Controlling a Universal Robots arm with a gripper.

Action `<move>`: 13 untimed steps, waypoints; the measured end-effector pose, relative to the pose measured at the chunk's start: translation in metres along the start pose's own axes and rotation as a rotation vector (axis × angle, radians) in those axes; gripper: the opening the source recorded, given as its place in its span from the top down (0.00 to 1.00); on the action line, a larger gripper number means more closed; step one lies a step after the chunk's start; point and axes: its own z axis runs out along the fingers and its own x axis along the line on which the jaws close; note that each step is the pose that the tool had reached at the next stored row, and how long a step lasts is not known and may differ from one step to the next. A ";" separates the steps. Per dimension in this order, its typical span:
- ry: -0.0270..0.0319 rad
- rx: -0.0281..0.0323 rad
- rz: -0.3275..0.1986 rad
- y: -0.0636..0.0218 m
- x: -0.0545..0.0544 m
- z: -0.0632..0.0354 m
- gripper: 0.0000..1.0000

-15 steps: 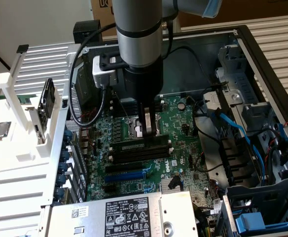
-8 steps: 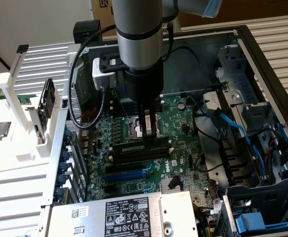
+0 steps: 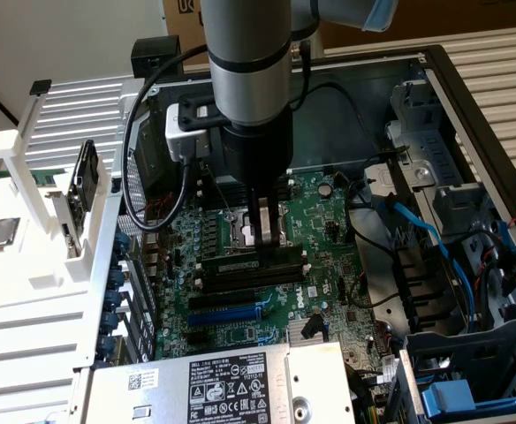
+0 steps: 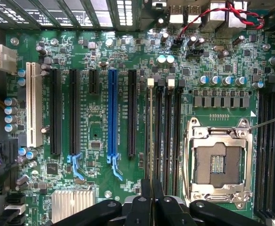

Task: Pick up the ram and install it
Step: 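Insert the ram into the slot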

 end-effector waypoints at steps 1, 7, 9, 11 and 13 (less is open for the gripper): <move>0.0001 0.0001 0.004 0.0000 0.000 0.0002 0.88; -0.0001 0.0002 0.005 0.0008 0.000 0.0017 0.88; 0.0003 0.0000 0.004 0.0009 0.000 0.0025 0.88; 0.0000 0.0001 -0.001 0.0013 -0.001 0.0035 0.88; 0.0001 0.0000 -0.001 0.0013 -0.001 0.0041 0.88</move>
